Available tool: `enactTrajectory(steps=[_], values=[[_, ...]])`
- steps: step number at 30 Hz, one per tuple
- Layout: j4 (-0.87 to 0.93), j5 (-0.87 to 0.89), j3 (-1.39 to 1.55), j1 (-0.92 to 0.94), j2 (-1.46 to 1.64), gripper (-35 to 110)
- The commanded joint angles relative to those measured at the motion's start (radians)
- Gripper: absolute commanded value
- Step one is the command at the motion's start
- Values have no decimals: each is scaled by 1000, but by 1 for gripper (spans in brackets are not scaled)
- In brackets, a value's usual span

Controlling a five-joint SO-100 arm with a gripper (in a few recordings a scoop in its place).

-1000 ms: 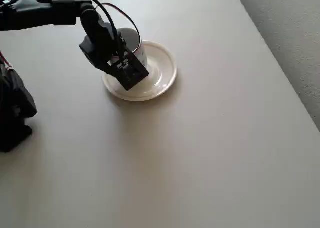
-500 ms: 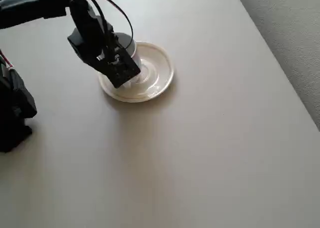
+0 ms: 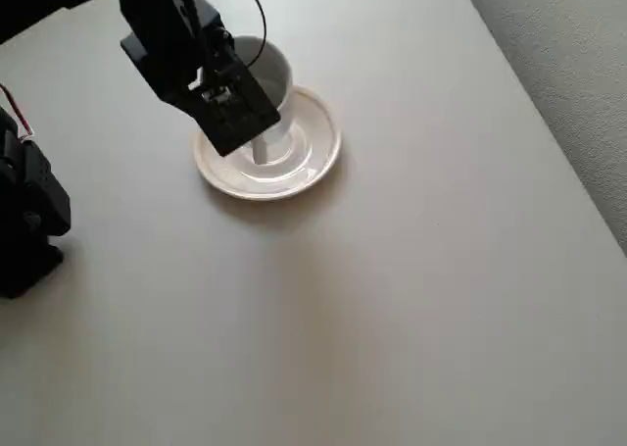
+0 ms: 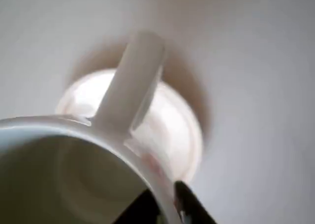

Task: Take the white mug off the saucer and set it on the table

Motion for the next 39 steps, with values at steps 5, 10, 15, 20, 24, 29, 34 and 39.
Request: enactTrajectory(steps=[5, 10, 15, 20, 24, 29, 34, 39], values=[[-9, -183, -118, 215, 23, -2], [-52, -245, -107, 301, -35, -2], [-100, -290, -106, 364, -127, -2], [-152, -328, -106, 426, -236, -2], [-181, -351, -106, 453, -295, -2], [-189, -354, -106, 463, -316, 2], [-161, -368, -106, 457, -310, 14], [-135, -368, -106, 449, -279, 18]])
